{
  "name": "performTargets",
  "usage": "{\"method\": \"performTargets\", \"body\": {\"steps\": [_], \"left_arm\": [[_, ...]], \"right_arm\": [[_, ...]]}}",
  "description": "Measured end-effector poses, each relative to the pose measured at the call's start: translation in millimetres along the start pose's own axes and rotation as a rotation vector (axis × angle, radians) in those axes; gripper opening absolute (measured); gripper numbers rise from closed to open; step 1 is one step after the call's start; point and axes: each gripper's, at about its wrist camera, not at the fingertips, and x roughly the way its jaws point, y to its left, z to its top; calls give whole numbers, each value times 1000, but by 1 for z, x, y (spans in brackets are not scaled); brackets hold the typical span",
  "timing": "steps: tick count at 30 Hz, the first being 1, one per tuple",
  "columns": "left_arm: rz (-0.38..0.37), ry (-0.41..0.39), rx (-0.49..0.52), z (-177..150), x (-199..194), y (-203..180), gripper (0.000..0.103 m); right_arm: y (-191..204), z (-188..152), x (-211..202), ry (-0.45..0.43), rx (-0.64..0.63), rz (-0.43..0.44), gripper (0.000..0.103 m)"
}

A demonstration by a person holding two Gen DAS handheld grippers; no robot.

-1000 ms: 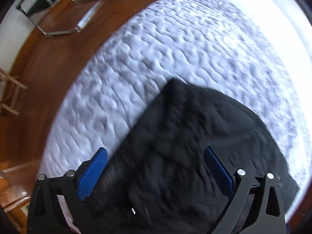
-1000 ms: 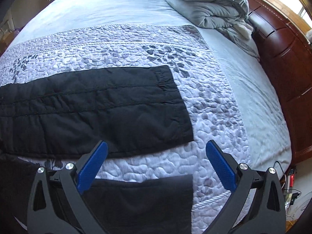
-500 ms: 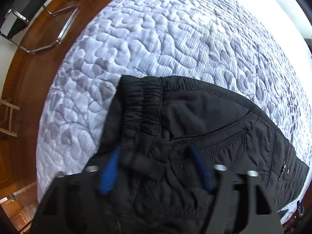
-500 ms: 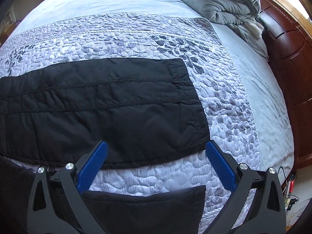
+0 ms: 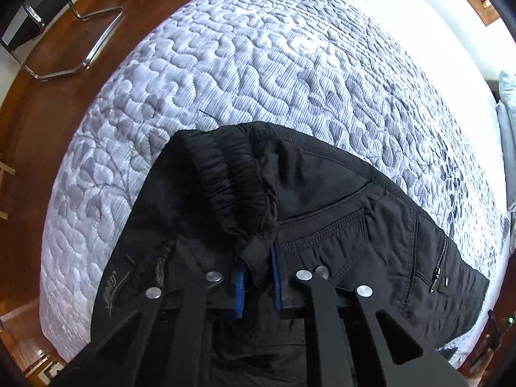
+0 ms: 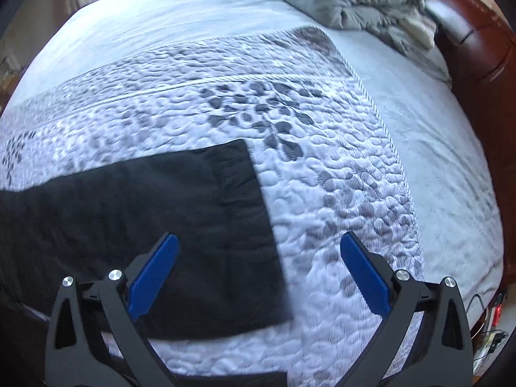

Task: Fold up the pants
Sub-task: 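Grasp the pant leg hem with the right tool while the left tool holds the waistband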

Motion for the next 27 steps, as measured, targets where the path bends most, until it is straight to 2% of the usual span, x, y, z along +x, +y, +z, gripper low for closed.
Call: {"method": "performTargets", "body": {"steps": [3, 6, 8, 13, 14, 15, 16, 17, 20, 24, 27], "left_arm": [[18, -3, 7, -3, 2, -5, 13], [34, -4, 11, -6, 3, -11, 13], [47, -2, 16, -10, 4, -18, 13], [68, 4, 21, -10, 8, -26, 13], [72, 5, 22, -11, 7, -28, 13], [75, 4, 24, -7, 9, -28, 13], [76, 2, 24, -6, 8, -30, 13], [76, -4, 24, -7, 6, -34, 13], [80, -33, 31, -6, -2, -42, 13], [86, -124, 51, -17, -26, -53, 13], [71, -198, 81, -31, -49, -64, 13]], "right_arm": [[-17, 21, 30, 79, 37, 84, 100], [-15, 37, 54, 111, 62, 146, 100], [-3, 46, 71, 129, 42, 144, 100], [17, 56, 96, 161, -16, 79, 99], [19, 56, 97, 159, -19, 81, 95], [21, 57, 97, 158, -20, 95, 79], [24, 57, 96, 164, -17, 127, 70], [26, 58, 94, 169, -13, 144, 52], [36, 58, 79, 140, -66, 107, 15], [43, 55, 48, 51, -95, 80, 9], [42, 49, 7, -74, -112, 77, 9]]}}
